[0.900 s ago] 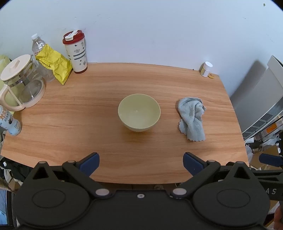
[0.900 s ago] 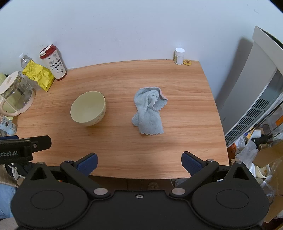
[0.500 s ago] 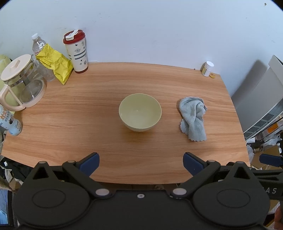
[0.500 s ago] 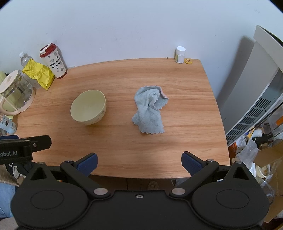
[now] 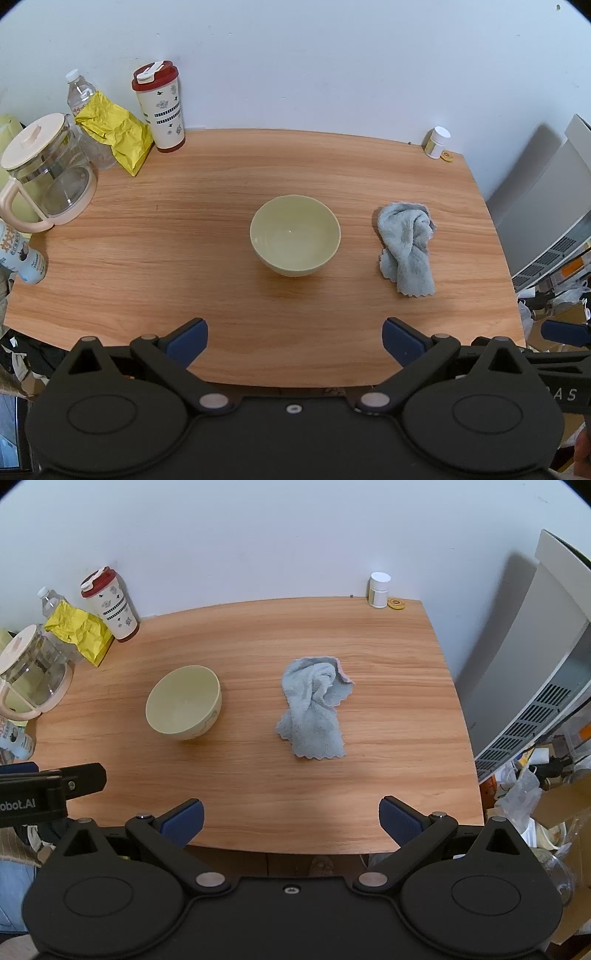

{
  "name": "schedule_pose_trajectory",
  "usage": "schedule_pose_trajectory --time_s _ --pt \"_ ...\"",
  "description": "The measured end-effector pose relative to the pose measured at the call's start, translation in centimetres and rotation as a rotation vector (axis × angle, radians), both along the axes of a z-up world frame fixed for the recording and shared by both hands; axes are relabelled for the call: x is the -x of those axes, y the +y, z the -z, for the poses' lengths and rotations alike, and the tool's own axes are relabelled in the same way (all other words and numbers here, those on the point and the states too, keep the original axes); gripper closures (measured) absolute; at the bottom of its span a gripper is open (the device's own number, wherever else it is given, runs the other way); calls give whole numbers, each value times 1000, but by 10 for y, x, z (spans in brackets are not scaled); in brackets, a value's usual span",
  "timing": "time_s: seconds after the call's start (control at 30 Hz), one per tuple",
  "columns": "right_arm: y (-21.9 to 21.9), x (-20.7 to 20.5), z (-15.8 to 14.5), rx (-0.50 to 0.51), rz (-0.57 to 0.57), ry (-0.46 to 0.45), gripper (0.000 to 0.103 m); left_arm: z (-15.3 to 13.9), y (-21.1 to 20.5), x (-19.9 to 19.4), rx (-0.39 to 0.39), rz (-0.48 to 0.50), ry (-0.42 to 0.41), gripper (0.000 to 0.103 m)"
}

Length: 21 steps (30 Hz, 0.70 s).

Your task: Clean bowl

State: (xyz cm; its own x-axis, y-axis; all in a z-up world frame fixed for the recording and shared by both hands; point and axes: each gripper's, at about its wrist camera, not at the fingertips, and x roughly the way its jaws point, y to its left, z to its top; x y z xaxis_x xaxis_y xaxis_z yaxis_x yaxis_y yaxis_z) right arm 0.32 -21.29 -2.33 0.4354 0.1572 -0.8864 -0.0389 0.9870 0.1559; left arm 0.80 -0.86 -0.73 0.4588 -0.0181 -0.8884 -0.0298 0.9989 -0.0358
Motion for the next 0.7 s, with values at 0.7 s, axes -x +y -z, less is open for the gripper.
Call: schedule_pose_trajectory --time_s 0.7 --pt "-7 -49 17 23 23 40 0 19 20 -52 12 -63 72 0"
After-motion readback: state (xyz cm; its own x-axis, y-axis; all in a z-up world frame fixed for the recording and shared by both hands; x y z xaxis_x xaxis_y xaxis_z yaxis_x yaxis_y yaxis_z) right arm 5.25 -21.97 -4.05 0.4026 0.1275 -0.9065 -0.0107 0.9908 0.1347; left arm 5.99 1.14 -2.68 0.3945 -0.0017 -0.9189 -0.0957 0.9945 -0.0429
